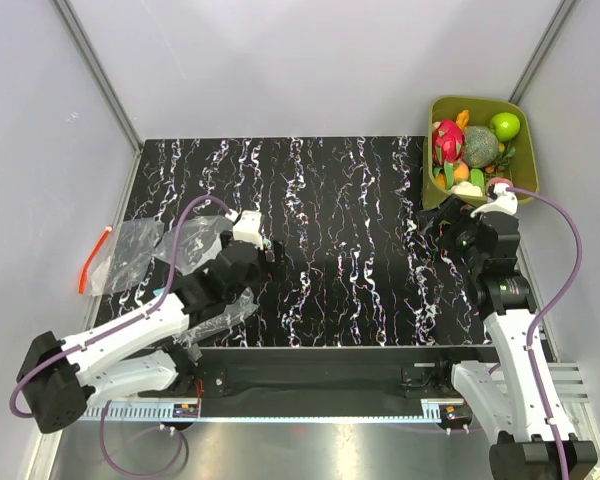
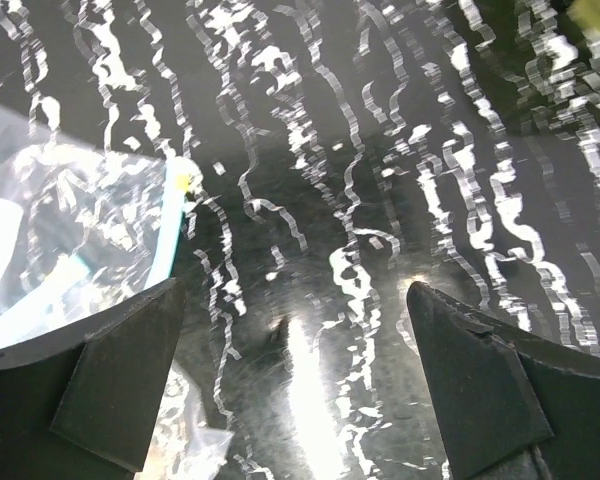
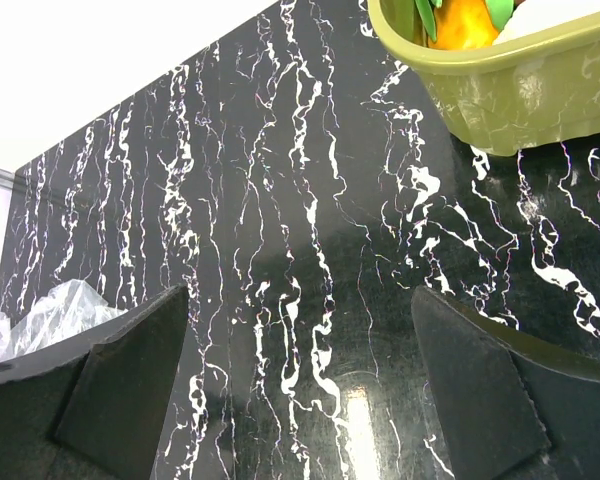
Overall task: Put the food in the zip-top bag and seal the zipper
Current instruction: Pick up the zipper food storage bag at the center of the board.
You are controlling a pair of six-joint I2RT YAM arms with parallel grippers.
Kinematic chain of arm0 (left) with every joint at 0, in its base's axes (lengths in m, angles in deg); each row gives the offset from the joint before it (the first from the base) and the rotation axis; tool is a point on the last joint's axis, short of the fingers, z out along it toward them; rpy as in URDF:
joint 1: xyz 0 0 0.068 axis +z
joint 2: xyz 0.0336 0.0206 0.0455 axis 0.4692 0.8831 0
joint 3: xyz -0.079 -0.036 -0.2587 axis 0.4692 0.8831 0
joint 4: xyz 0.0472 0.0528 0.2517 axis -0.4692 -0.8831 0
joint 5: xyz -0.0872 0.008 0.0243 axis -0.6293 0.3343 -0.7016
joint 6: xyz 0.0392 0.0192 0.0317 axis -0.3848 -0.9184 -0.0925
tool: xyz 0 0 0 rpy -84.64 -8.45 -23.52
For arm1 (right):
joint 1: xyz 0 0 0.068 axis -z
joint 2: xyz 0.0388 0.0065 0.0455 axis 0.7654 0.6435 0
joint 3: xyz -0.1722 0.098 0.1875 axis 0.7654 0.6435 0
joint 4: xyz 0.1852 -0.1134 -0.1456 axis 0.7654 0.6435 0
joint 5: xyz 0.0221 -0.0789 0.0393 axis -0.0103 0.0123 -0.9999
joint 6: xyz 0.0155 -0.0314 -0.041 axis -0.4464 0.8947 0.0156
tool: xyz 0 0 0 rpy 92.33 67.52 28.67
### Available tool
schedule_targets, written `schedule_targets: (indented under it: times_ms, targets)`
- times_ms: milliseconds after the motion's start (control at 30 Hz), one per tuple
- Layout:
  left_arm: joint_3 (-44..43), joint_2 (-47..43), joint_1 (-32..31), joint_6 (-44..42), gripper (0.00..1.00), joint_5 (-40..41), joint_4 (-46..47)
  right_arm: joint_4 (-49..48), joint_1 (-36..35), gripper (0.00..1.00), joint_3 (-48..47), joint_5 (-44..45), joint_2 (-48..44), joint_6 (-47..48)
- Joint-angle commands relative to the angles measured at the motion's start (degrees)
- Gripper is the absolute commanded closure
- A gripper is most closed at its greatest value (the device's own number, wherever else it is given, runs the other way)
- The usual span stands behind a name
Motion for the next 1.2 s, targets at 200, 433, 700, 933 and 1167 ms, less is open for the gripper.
schedule_targets:
  times_ms: [200,433,700,933,1167]
  targets:
    - [-12.2,12.2,0.4,3.3,0.04,19.5,-18.0,-3.7,0.2,0.0,-0.3,-3.5,-0.8,0.1]
    - [-13.4,23.6,10.0,-0.2,0.28,10.7,-17.4,-3.8,0.2,0.0,-0.1,-5.0,-2.5,0.0]
    - [-18.3,37.4,12.5,-2.1,0.41,2.5,-19.2,-3.6,0.2,0.0,0.6,-5.1,-3.4,-0.8]
    - [-19.5,42.0,13.2,-2.3,0.5,-0.6,-19.7,-3.8,0.2,0.0,1.3,-5.3,-3.9,-0.8]
    - [-20.0,41.1,13.7,-3.1,1.0,-3.9,-19.3,-4.3,0.2,0.0,1.6,-5.8,-3.5,-1.1]
